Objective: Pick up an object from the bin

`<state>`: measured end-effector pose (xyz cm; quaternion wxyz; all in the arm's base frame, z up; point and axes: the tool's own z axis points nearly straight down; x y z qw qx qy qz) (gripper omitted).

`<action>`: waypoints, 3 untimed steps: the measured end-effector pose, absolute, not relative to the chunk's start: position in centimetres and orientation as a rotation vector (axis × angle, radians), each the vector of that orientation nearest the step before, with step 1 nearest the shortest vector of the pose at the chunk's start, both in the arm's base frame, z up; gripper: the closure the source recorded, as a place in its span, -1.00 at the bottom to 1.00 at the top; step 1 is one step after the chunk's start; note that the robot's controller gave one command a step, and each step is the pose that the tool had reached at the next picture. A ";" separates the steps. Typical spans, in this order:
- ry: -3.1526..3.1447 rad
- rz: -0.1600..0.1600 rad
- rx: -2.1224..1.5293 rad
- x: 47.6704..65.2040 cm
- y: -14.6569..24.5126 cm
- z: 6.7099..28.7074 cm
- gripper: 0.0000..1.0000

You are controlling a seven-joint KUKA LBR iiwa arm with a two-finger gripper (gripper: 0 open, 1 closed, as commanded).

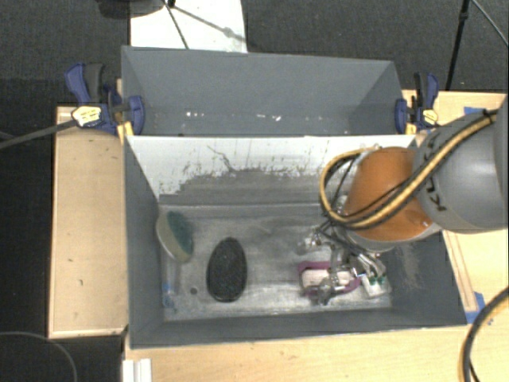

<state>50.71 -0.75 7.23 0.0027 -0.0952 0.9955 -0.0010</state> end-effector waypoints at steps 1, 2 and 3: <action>3.113 -0.005 -0.303 51.0 -0.8 7.5 1.00; 3.117 -0.002 -0.305 51.2 -0.8 15.5 1.00; 3.122 0.000 -0.307 51.3 -0.8 17.8 1.00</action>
Offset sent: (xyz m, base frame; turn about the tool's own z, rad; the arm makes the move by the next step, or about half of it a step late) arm 0.0000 0.0000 0.0000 0.0000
